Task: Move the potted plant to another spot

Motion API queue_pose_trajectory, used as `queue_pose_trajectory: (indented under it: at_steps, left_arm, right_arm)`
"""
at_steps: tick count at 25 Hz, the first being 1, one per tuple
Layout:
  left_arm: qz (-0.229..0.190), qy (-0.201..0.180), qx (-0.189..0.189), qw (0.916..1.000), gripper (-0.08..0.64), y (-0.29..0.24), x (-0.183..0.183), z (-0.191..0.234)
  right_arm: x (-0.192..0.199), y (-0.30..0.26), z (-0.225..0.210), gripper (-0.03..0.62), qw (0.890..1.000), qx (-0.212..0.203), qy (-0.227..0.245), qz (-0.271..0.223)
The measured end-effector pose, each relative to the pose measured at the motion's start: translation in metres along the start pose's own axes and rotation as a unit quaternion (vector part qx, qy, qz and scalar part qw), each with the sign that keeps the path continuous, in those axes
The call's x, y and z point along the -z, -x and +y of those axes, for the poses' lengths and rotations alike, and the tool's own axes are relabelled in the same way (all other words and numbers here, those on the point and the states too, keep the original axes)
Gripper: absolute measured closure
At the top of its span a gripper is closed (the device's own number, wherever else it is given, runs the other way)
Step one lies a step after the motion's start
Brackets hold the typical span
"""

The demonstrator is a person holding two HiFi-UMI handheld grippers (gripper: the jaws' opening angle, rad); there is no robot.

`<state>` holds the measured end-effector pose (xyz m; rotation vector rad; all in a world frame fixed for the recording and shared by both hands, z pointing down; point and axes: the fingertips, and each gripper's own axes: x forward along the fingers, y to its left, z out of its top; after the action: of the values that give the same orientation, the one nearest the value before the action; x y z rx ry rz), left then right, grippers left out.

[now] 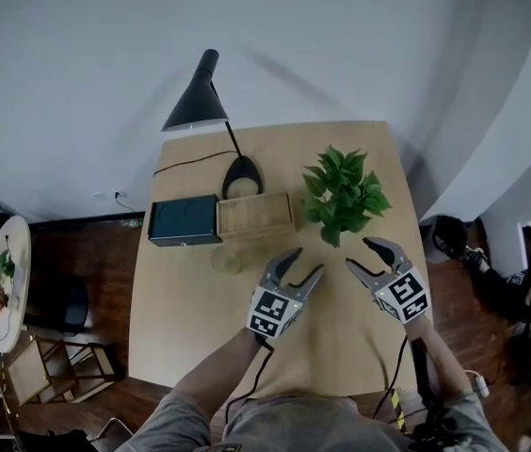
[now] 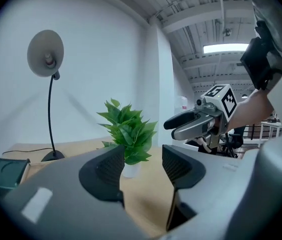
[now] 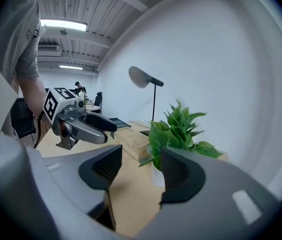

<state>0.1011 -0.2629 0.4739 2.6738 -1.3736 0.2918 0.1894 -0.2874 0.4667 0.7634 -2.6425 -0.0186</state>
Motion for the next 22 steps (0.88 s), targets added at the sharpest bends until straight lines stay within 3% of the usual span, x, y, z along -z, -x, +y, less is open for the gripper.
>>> queue_pose_trajectory:
  at_steps: [6, 14, 20, 22]
  left_arm:
    - [-0.045, 0.013, 0.020, 0.9987, 0.421, 0.034, -0.025, -0.022]
    - [-0.070, 0.023, 0.027, 0.9969, 0.549, 0.101, -0.025, -0.056]
    - [-0.074, 0.036, 0.035, 0.9960, 0.560, 0.146, -0.015, -0.083]
    - [-0.074, 0.040, 0.040, 0.9956, 0.560, 0.159, -0.011, -0.093]
  right_arm:
    - [-0.031, 0.028, 0.035, 0.381, 0.999, 0.018, -0.010, -0.046]
    - [-0.051, 0.069, 0.101, 0.470, 0.995, 0.034, -0.048, -0.082]
    - [-0.053, 0.098, 0.153, 0.585, 0.992, 0.043, -0.066, -0.099]
    - [-0.049, 0.107, 0.170, 0.586, 0.992, 0.046, -0.071, -0.096]
